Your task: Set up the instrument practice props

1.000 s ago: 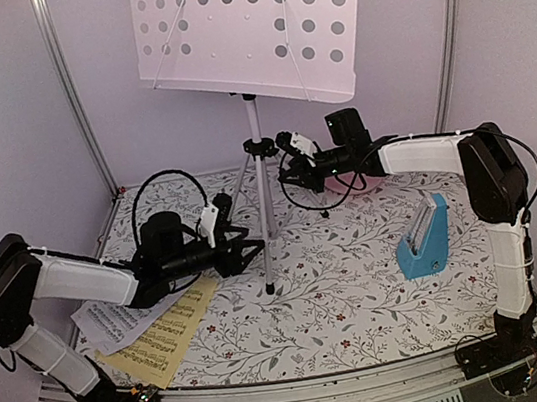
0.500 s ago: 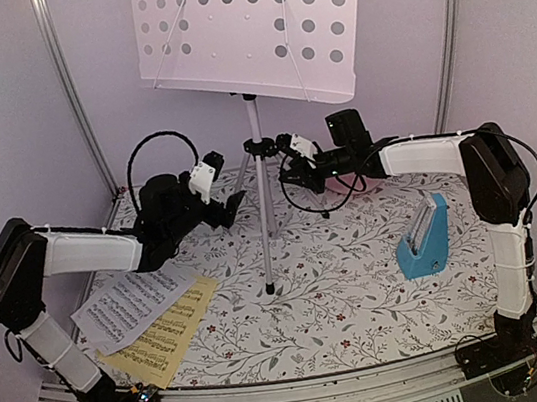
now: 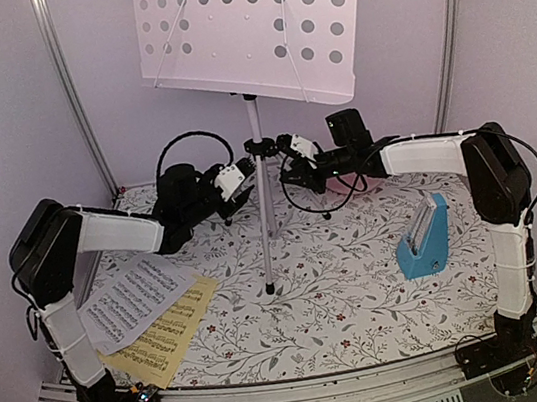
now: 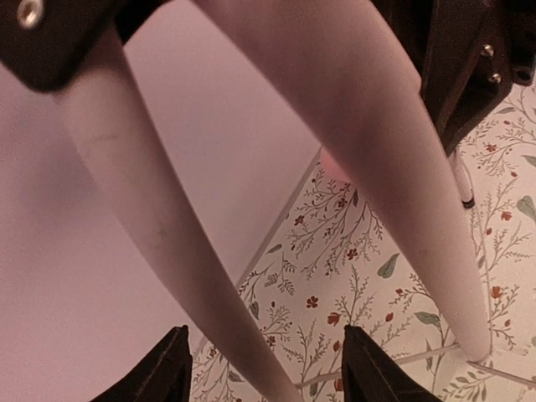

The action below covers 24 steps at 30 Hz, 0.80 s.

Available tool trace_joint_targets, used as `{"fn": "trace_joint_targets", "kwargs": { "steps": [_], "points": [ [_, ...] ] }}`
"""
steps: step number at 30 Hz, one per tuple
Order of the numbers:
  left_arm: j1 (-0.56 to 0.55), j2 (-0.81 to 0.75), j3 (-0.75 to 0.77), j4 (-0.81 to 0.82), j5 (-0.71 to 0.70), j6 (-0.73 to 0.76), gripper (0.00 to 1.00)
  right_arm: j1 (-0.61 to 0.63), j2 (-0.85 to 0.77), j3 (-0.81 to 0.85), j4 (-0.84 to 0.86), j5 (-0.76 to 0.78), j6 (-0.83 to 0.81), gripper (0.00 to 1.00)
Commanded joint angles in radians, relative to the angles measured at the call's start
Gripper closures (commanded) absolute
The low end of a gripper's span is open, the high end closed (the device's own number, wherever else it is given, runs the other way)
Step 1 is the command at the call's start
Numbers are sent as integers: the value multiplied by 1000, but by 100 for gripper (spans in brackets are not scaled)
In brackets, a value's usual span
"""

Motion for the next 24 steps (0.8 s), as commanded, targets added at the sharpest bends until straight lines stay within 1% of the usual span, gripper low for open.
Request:
{"fn": "trace_joint_targets", "kwargs": {
  "steps": [1,3,4,7,10,14,16,21,24],
  "points": [
    [10,65,31,94,3,64,40,-3,2,-39,-209,36,79,100],
    [13,79,30,138,-20,74,45,-3,-4,-39,-217,44,75,100],
    [15,118,30,153,-23,84,47,-3,-8,-41,-219,48,73,100],
    [19,141,32,169,-13,111,55,-3,-17,-45,-223,56,71,100],
    [31,138,36,169,10,114,65,-3,-22,-52,-227,76,66,100],
    [51,128,37,165,25,121,72,-12,-43,-73,-242,121,50,100],
    [62,127,41,157,28,124,77,-30,-61,-88,-242,128,47,100],
    [72,142,65,150,13,135,96,-75,-99,-139,-238,150,43,100],
    [74,166,83,154,-2,142,98,-83,-109,-155,-237,160,35,100]
  ]
}}
